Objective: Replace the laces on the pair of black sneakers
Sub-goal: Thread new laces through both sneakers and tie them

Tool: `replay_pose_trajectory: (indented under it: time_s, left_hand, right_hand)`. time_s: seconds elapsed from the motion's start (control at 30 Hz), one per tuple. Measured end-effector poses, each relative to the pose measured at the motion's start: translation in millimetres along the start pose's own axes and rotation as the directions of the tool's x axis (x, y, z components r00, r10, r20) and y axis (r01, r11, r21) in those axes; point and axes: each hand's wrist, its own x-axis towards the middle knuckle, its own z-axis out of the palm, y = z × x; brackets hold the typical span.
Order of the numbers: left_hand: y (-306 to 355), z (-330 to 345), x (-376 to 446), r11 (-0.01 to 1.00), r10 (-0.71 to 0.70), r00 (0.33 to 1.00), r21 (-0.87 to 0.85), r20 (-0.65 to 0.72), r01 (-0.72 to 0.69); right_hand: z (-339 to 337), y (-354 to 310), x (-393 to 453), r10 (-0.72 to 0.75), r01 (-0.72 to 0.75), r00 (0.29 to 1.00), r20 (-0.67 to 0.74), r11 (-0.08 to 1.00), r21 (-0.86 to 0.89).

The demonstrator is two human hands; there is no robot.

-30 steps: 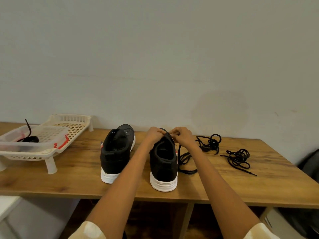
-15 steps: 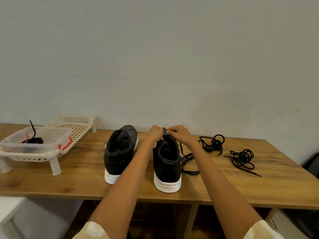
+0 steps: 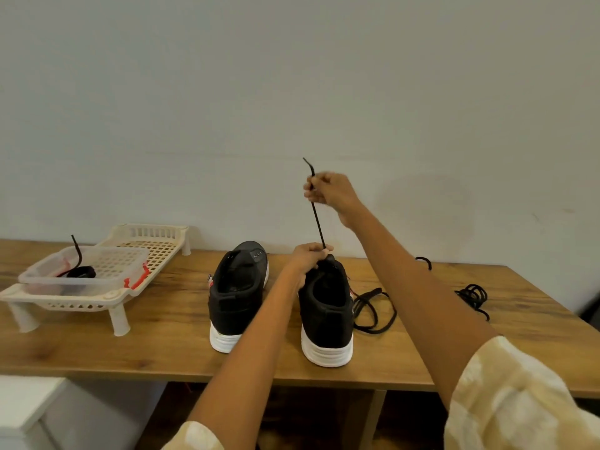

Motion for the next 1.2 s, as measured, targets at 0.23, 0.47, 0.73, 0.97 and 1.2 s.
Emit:
replay_pose_trajectory:
  time_s: [0.23,0.47,0.73,0.97,1.2]
  left_hand:
    - [-4.0,-3.5,9.5,0.977,0.034,0.962,-0.193,-0.27,-0.088]
    - [8.3,1.2,6.9,0.876,0.038,0.949,-0.446,-0.314,-0.183]
    - [-0.1,-0.3,6.9,0.922,0.093,0.971,-0.35,-0.222,-0.168]
    - [-9.6,3.5,9.2,0.997,0.081,0.995,-0.015,-0.05,-0.082]
    - [-13.9,6.4,11.6,0.994,0.077,0.988,-0.068,-0.131,-0.086]
  right_hand:
    - [-21.8,2.5,-1.0,-0.035,0.0,0.995,-0.09,0.932,-0.362]
    - [-32.4,64.3,-43.0,0.317,-0.065,0.927,0.201,0.664,-0.745]
    - [-29.5,69.2,-34.8,0.088,-0.042,0.996,0.033,0.731,-0.681]
    - [-25.6,-8.9,5.7,-0.089,0.065,0.98,-0.176,0.988,-0.138]
    - [-34.4,-20.0,11.8,-0.099,0.092,0.965,-0.244,0.995,-0.04]
